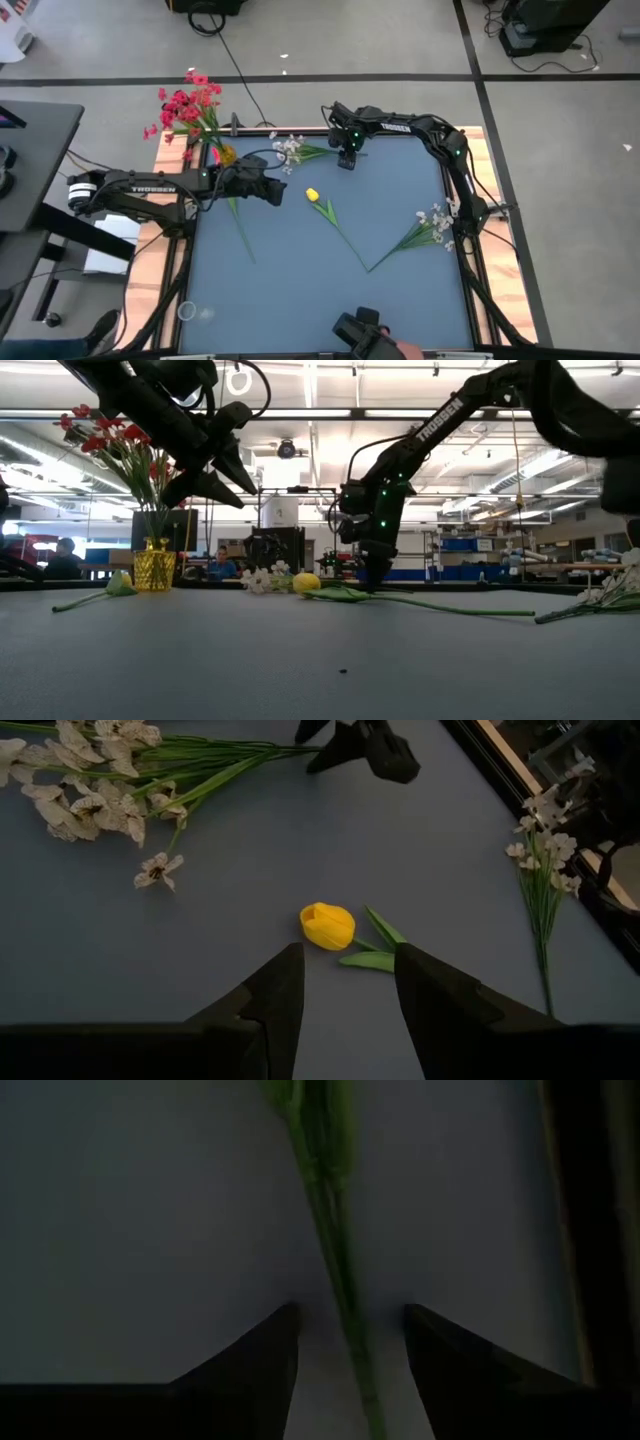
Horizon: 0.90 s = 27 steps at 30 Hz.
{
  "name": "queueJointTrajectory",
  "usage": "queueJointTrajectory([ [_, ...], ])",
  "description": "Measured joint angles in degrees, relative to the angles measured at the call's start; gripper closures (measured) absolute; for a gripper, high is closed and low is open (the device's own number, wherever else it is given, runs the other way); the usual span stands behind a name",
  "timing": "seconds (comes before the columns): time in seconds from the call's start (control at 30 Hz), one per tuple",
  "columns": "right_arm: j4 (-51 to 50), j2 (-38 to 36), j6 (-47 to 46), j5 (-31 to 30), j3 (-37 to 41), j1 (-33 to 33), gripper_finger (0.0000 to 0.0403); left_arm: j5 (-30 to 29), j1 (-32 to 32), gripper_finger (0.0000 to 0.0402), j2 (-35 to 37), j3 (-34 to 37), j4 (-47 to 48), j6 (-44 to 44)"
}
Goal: Sort flowers into vase by color
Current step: Put the top white flowers into the transparent vase
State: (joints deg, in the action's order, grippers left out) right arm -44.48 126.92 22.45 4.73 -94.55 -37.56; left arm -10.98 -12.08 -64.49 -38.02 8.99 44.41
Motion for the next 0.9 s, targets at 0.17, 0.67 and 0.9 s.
queueJointTrajectory([
  [0.17,-0.13,0.09,-0.49,0.26,-0.08,0.02,0.0243,0.36,0.03,0.0239,0.0,0.0,0.41,0.16],
  [0.67,-1.45,-1.97,-15.45,7.92,0.02,-0.22,0.0385,0.79,0.02,0.0239,0.0,0.0,0.81,1.21],
  [0.9,3.1,-10.92,-23.26,13.17,1.05,0.26,0.0386,0.79,0.02,0.0239,0.0,0.0,0.49,1.01],
])
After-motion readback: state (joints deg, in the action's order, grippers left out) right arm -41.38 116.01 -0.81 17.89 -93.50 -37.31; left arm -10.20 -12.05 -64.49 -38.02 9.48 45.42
